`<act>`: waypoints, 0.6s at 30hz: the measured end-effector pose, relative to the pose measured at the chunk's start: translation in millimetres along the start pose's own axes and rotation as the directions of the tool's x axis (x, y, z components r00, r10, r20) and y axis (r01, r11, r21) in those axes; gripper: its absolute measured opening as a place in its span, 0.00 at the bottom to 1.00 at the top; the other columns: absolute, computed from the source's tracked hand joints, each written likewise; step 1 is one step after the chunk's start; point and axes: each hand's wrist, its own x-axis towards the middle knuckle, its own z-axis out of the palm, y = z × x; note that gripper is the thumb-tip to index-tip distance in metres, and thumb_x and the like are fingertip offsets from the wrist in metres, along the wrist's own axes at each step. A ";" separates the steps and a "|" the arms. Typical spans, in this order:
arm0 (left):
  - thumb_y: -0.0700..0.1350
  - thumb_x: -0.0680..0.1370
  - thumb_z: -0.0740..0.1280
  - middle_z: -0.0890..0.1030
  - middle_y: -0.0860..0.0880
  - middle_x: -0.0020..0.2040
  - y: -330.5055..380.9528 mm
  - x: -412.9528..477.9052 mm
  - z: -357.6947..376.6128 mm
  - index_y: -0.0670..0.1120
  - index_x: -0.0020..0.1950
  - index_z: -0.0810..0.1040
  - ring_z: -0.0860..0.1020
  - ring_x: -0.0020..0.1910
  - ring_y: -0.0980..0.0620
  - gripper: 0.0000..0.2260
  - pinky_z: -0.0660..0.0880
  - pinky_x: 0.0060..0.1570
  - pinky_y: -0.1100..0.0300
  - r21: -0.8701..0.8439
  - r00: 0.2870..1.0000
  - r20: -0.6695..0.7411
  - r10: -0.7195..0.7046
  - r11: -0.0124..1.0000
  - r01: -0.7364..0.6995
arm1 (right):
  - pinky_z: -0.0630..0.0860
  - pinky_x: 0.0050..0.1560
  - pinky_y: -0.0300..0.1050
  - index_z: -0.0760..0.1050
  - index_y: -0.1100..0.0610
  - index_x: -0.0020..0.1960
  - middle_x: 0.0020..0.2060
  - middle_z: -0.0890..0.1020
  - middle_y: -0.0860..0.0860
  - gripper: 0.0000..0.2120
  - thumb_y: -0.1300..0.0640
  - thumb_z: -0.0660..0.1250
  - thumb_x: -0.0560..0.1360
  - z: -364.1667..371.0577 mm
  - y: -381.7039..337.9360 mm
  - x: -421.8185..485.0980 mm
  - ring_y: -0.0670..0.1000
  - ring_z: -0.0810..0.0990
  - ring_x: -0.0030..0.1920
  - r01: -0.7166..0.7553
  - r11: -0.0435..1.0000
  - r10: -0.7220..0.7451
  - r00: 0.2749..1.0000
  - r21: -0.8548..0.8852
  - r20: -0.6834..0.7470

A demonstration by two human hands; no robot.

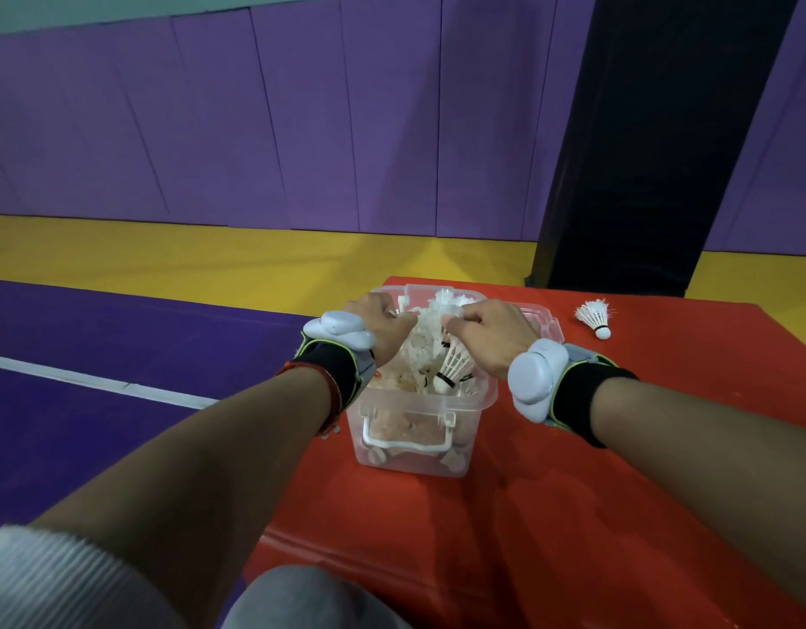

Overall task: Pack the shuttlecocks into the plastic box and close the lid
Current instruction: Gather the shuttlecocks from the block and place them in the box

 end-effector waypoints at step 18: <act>0.54 0.73 0.58 0.77 0.51 0.49 -10.7 -5.9 18.4 0.60 0.53 0.66 0.76 0.45 0.42 0.09 0.76 0.48 0.50 0.298 0.972 0.202 0.119 0.938 -0.177 | 0.67 0.63 0.60 0.80 0.57 0.48 0.59 0.76 0.47 0.18 0.42 0.67 0.73 15.3 24.7 -0.5 0.54 0.70 0.62 0.218 0.964 -0.193 0.968 -0.153 0.161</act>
